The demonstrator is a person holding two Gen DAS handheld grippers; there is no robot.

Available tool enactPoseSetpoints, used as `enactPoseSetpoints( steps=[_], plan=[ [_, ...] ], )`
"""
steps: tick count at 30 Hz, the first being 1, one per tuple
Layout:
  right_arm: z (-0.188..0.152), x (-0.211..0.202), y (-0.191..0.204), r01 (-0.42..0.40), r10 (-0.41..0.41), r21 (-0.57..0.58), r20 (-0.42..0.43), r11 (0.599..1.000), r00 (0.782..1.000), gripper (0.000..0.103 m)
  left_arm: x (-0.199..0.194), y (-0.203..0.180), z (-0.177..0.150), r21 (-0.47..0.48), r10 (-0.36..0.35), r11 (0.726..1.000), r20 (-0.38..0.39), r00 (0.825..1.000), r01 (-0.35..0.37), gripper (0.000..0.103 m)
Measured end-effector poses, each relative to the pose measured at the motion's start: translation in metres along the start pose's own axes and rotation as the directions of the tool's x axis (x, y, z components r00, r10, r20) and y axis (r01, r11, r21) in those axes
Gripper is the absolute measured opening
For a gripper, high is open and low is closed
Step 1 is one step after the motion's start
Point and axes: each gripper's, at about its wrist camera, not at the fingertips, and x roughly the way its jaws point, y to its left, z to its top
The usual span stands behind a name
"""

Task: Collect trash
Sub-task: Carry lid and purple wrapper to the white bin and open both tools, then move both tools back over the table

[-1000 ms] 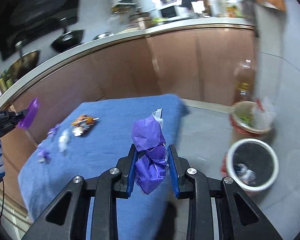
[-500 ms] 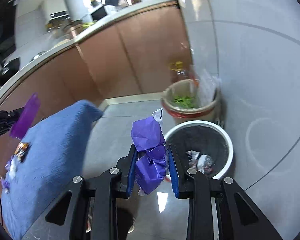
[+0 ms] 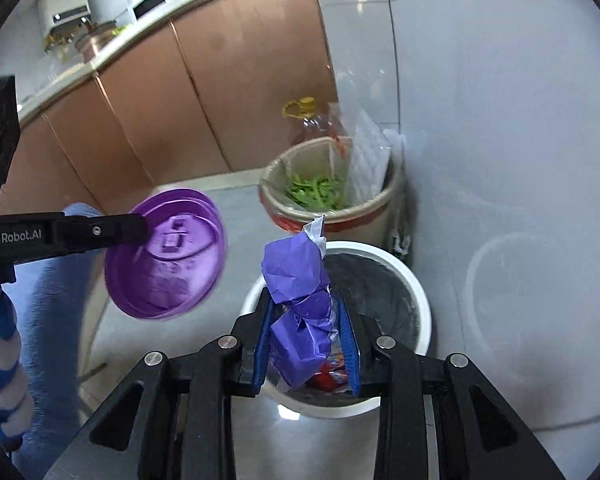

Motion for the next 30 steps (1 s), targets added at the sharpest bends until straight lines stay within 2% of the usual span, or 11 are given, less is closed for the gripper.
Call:
enactPoseSetpoints(
  steps=[3,4,6,8,13,15,18,22,28,30],
  plan=[
    [0.003,0.017,-0.006,0.041,-0.042,-0.004,-0.034,0.999,0.999,0.039,0.026,0.0,0.0,-0.031,-0.026,0.999,-0.038,0.999,0.025,0.008],
    [0.004,0.02,-0.007,0.052,-0.052,-0.005,-0.039,0.999,0.998,0.043,0.03,0.001,-0.001,-0.036,-0.023,0.999,-0.044,0.999,0.021,0.011],
    [0.004,0.026,-0.008,0.075,-0.075,-0.006,-0.051,0.997,0.996,0.045,0.037,0.004,-0.003,-0.05,-0.033,0.998,-0.054,0.998,0.03,0.018],
    [0.003,0.027,-0.008,0.078,-0.079,-0.008,-0.058,0.997,0.995,0.05,0.036,0.006,-0.006,-0.064,-0.045,0.997,-0.048,0.998,0.041,0.026],
    [0.0,0.019,0.0,0.08,-0.081,-0.022,-0.052,0.997,0.995,0.055,0.011,0.013,-0.013,-0.058,-0.029,0.998,-0.012,0.999,0.029,0.03],
    [-0.001,0.013,0.004,0.073,-0.073,-0.022,-0.043,0.997,0.996,0.057,-0.006,0.014,-0.018,-0.055,-0.016,0.998,0.009,1.0,0.017,0.031],
    [-0.001,-0.001,0.012,0.059,-0.059,-0.018,-0.025,0.998,0.998,0.06,-0.033,0.014,-0.025,-0.048,0.013,0.999,0.045,0.999,-0.011,0.041],
    [-0.002,-0.032,0.028,0.049,-0.049,-0.017,0.015,0.999,0.999,0.068,-0.079,0.014,-0.038,-0.051,0.028,0.998,0.117,0.993,-0.022,0.042],
    [-0.007,-0.083,0.057,0.033,-0.03,-0.03,0.088,0.999,0.996,0.087,-0.157,0.007,-0.067,-0.031,0.065,0.998,0.277,0.959,-0.059,0.042],
    [-0.009,-0.099,0.067,0.032,-0.027,-0.039,0.11,0.999,0.994,0.089,-0.181,0.004,-0.079,-0.026,0.08,0.997,0.318,0.945,-0.076,0.042]
  ],
)
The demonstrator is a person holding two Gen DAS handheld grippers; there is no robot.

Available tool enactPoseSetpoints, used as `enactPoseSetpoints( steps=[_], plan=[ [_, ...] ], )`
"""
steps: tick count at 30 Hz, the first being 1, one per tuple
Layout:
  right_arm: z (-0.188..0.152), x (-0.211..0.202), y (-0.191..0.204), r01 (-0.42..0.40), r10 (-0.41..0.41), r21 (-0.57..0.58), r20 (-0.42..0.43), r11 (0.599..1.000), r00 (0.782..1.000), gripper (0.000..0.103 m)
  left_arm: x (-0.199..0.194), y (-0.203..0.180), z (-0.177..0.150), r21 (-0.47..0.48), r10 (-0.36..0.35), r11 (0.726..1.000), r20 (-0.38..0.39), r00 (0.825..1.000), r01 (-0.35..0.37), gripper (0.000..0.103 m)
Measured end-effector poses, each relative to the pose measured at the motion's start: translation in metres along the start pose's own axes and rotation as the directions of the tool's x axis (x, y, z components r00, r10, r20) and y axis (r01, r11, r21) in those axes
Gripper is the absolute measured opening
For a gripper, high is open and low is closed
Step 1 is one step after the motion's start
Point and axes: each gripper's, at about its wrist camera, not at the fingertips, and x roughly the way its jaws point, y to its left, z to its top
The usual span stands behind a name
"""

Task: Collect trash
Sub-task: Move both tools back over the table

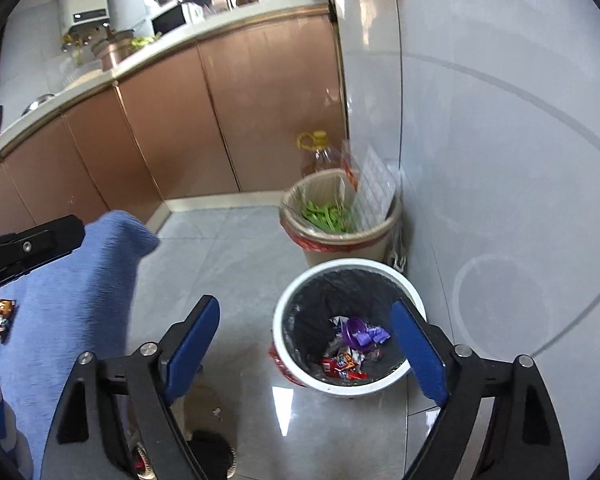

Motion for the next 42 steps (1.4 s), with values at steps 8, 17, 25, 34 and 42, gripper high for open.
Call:
enactPoseSetpoints(
  steps=[8,17,25,34,42],
  plan=[
    [-0.002,-0.083,0.044,-0.051,0.057,-0.057,0.12,0.997,0.991,0.103,-0.089,0.002,-0.025,0.051,0.061,0.996,0.098,0.993,-0.067,0.042],
    [-0.013,-0.181,0.082,-0.081,0.111,-0.123,0.263,0.989,0.958,0.103,-0.195,0.035,-0.054,-0.018,0.185,0.982,0.227,0.956,-0.186,0.069],
    [-0.023,-0.243,0.111,-0.091,0.146,-0.167,0.354,0.982,0.924,0.103,-0.269,0.055,-0.08,-0.068,0.278,0.96,0.332,0.901,-0.271,0.071],
    [-0.041,-0.264,0.149,-0.144,0.226,-0.249,0.341,0.958,0.912,0.103,-0.318,0.067,-0.105,-0.126,0.382,0.924,0.376,0.844,-0.361,0.071],
    [-0.056,-0.274,0.182,-0.175,0.279,-0.307,0.338,0.936,0.899,0.103,-0.351,0.086,-0.127,-0.185,0.501,0.864,0.397,0.769,-0.468,0.077]
  ],
)
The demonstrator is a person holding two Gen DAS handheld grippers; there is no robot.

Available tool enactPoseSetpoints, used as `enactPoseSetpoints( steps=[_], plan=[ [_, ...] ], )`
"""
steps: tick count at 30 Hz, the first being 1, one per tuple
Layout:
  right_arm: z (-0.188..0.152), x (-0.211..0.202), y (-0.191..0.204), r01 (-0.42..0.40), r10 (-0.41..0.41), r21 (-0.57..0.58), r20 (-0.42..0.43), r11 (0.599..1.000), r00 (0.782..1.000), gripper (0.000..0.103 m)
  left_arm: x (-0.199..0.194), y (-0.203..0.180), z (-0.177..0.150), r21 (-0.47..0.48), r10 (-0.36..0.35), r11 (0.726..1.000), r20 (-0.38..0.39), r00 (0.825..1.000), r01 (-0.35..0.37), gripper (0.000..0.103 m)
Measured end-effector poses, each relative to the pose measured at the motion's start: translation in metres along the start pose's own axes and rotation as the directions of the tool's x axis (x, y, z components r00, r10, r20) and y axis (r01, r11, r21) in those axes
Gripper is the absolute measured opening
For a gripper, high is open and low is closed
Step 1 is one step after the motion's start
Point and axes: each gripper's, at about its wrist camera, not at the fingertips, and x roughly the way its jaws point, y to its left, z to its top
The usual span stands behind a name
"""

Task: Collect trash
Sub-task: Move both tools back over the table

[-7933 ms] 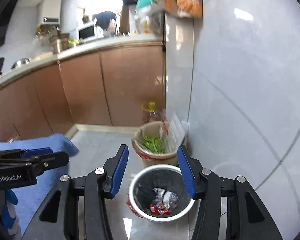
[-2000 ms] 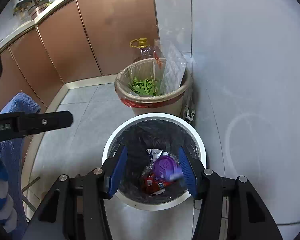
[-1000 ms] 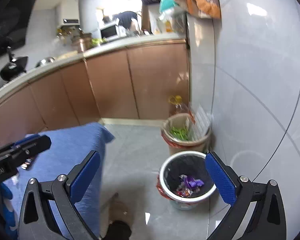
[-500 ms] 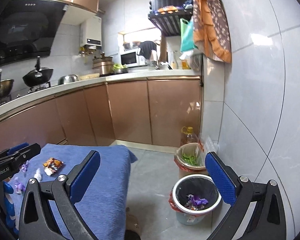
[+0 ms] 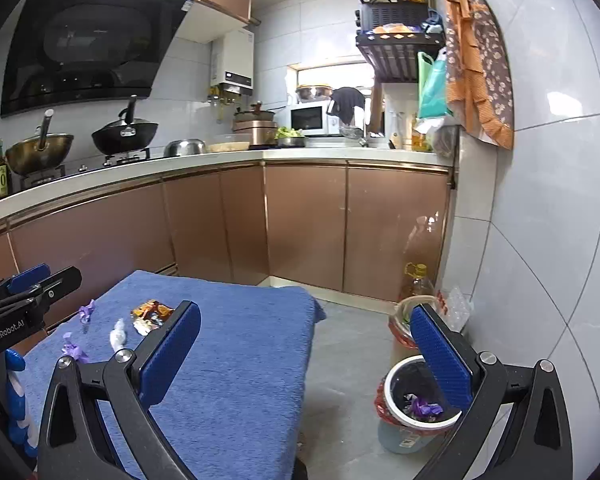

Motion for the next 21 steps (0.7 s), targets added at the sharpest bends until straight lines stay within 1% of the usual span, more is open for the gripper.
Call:
enactPoseSetpoints(
  steps=[5,8,13,21],
  plan=[
    [-0.002,-0.001,0.015,-0.047,0.047,0.009,0.013,0.999,0.999,0.103,-0.003,0.019,-0.011,0.009,0.056,0.998,-0.004,0.998,-0.056,0.077],
    [-0.005,0.003,0.021,-0.066,0.066,0.012,0.009,0.998,0.998,0.103,-0.002,0.03,-0.018,0.016,0.072,0.997,-0.015,0.997,-0.071,0.077],
    [-0.009,0.014,0.036,-0.08,0.08,0.013,-0.016,0.997,0.997,0.103,0.006,0.044,-0.027,0.013,0.092,0.996,-0.032,0.995,-0.091,0.077],
    [-0.018,0.043,0.068,-0.103,0.1,-0.03,-0.085,0.994,0.991,0.103,0.023,0.075,-0.039,-0.008,0.111,0.994,-0.054,0.992,-0.112,0.077]
  ],
)
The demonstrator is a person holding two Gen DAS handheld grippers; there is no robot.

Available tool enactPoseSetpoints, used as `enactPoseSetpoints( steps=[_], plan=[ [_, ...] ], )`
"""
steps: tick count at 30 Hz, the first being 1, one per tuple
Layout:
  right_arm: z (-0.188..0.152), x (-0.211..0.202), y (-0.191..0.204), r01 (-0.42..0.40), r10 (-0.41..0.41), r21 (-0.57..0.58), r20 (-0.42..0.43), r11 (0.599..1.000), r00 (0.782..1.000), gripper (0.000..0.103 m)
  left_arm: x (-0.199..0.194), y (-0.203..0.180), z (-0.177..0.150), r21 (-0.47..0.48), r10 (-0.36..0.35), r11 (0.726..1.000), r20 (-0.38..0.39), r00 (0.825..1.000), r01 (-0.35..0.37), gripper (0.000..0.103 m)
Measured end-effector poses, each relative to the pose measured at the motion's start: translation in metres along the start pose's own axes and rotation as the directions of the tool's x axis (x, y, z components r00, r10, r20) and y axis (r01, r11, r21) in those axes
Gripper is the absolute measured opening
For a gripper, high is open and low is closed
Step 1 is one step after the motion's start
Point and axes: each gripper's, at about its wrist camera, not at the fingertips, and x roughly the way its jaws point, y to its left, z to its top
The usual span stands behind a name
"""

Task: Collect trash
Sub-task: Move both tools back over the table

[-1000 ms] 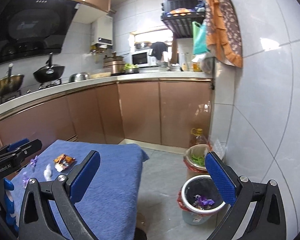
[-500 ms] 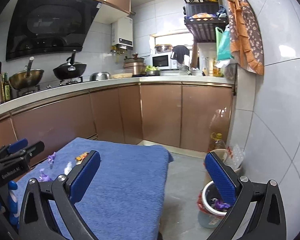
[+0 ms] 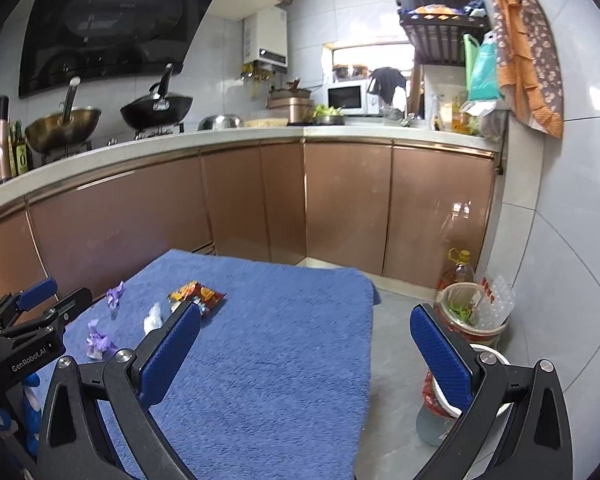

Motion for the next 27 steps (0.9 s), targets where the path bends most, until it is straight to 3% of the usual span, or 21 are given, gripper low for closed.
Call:
enactPoseSetpoints(
  steps=[10,27],
  plan=[
    [0.002,0.038,0.035,-0.053,0.05,-0.048,-0.058,0.997,0.997,0.102,0.034,0.033,-0.01,-0.035,0.012,0.999,-0.061,0.998,-0.015,0.077],
    [-0.01,0.109,0.076,-0.143,0.13,-0.069,-0.169,0.987,0.977,0.099,0.082,0.069,-0.018,-0.006,0.105,0.994,-0.124,0.987,-0.106,0.077]
  ],
)
